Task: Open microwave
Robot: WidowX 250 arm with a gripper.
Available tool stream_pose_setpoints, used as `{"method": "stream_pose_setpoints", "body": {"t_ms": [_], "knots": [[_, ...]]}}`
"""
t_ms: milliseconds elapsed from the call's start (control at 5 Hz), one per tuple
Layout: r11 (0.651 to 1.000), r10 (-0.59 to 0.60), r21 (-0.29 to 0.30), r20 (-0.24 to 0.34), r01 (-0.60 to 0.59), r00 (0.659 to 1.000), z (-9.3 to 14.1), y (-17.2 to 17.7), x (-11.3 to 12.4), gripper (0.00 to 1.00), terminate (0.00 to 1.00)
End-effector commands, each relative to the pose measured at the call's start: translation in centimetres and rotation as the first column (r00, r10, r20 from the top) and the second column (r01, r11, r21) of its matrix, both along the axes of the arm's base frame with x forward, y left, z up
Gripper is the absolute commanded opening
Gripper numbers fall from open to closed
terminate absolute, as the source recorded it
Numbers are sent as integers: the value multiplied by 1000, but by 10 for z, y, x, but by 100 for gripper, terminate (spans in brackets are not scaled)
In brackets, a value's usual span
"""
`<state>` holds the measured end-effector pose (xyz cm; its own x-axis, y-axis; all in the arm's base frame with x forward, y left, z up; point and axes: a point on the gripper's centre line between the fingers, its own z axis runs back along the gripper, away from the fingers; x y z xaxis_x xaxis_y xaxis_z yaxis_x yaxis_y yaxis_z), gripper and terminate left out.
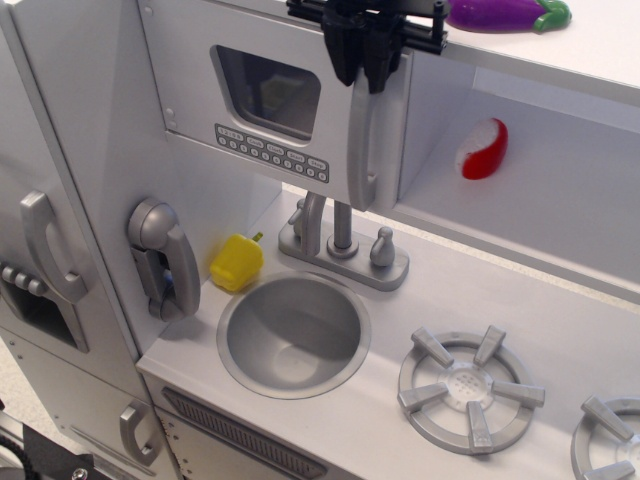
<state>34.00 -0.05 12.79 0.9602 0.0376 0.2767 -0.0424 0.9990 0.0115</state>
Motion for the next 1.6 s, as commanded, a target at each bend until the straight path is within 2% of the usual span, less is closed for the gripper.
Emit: {"method": "stream_pose_setpoints", "body": {"t_ms": [0, 200, 400, 600, 800, 1000, 1200, 1400], "knots": [[999, -39, 31, 40, 38, 998, 16, 17, -40, 0, 0], [989, -111, 94, -12, 111, 994, 23, 30, -61, 100, 0], [992, -88, 87, -64, 93, 994, 44, 36, -76, 100, 0], [986, -126, 98, -82, 133, 989, 57, 28, -93, 100, 0], [979, -187, 49, -140, 196, 972, 51, 2, -99, 100, 0], [979, -201, 13, -167, 206, 965, 38, -30, -84, 100, 0], [982, -184, 2, -146, 186, 972, 30, -48, -56, 100, 0], [988, -155, -33, -101, 152, 983, 31, -58, -20, 100, 0]]}}
